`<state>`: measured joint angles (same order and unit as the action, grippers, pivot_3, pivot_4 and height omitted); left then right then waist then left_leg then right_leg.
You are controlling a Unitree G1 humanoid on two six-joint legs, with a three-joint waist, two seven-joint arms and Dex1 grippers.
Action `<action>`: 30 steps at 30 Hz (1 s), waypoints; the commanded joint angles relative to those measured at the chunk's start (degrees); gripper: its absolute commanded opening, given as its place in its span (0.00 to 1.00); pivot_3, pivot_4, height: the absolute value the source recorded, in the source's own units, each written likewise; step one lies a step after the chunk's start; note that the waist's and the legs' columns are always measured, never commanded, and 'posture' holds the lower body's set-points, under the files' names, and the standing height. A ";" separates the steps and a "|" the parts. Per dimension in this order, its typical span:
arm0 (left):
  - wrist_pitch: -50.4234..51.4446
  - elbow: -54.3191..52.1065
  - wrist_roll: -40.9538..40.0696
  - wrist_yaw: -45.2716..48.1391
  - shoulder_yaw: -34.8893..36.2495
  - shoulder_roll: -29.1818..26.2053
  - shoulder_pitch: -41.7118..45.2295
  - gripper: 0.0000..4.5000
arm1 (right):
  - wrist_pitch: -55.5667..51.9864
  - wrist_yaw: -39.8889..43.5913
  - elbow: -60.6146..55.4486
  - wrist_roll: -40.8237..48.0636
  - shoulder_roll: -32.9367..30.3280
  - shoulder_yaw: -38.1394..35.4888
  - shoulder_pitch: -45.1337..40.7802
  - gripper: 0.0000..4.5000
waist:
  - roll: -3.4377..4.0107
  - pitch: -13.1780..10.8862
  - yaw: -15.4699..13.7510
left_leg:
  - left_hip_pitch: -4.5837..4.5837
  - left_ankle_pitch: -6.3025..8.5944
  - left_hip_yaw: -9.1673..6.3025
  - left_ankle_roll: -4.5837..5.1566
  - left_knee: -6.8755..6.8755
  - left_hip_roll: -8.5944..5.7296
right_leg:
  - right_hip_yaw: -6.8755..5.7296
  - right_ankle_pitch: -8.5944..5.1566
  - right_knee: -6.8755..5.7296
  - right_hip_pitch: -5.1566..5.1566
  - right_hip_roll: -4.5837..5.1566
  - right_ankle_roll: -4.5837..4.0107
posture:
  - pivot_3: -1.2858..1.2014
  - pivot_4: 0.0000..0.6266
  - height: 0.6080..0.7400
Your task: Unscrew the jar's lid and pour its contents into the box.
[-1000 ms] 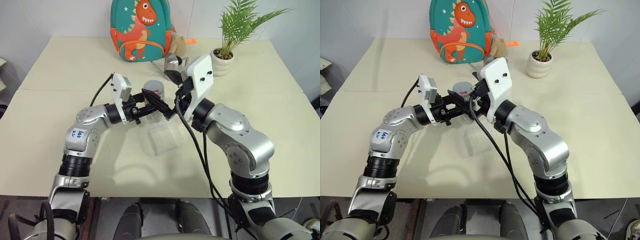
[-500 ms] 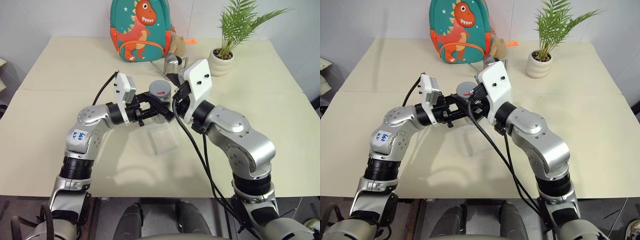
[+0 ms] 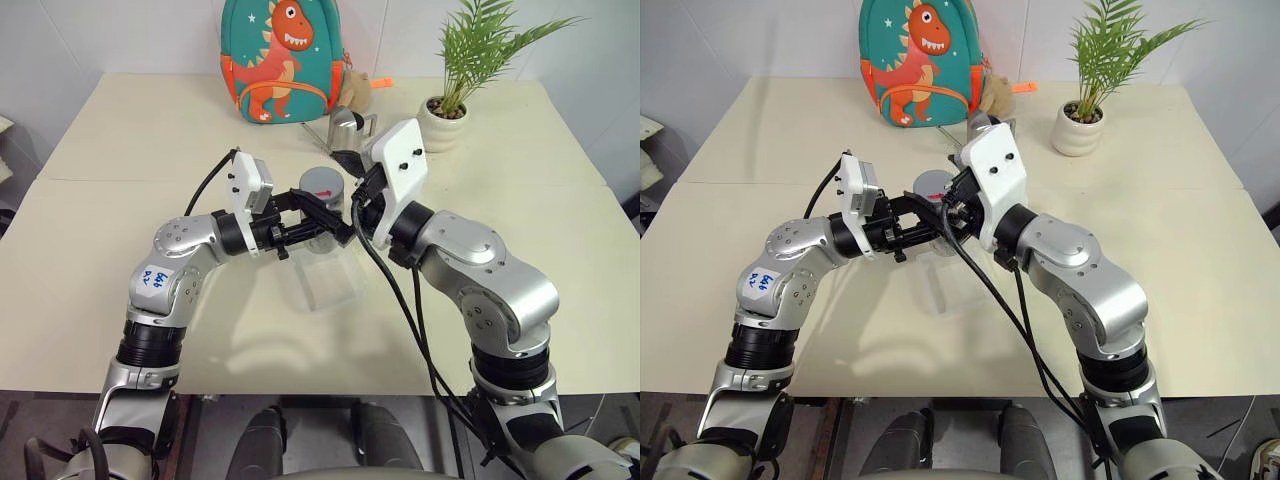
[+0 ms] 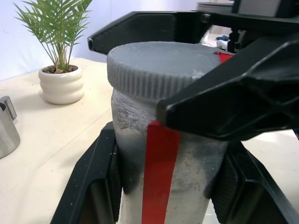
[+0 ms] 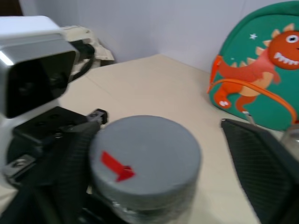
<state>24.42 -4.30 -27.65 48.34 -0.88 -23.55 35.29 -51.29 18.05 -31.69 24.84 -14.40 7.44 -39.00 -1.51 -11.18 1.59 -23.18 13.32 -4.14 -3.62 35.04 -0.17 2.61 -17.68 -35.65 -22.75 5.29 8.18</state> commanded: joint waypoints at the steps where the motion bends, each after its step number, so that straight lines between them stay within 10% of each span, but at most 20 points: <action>1: -0.43 -1.55 -1.05 0.51 1.60 -0.72 0.52 0.44 | 0.08 1.03 -3.76 1.99 -0.64 -1.76 0.26 0.66 | 0.00 0.00 -0.01 | 0.00 0.00 0.00 0.00 0.00 0.00 | 0.00 0.00 0.00 0.00 0.00 0.00 | 0.52 0.24 1.00; 30: -2.67 5.51 -3.58 17.14 2.33 -7.54 3.66 0.44 | 9.36 40.88 7.57 15.31 -12.77 0.17 -5.95 0.57 | 0.00 -0.01 -0.01 | -0.01 0.01 0.00 0.02 -0.01 0.00 | -0.02 -0.01 0.08 0.03 0.00 0.01 | 0.52 0.24 1.00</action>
<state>22.09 -1.55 -31.34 67.70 -2.37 -29.72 37.67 -42.66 53.21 -20.66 35.88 -27.24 6.15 -44.54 -1.51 -11.19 1.58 -23.19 13.33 -4.14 -3.60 35.03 -0.16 2.60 -17.69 -35.58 -22.72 5.28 8.19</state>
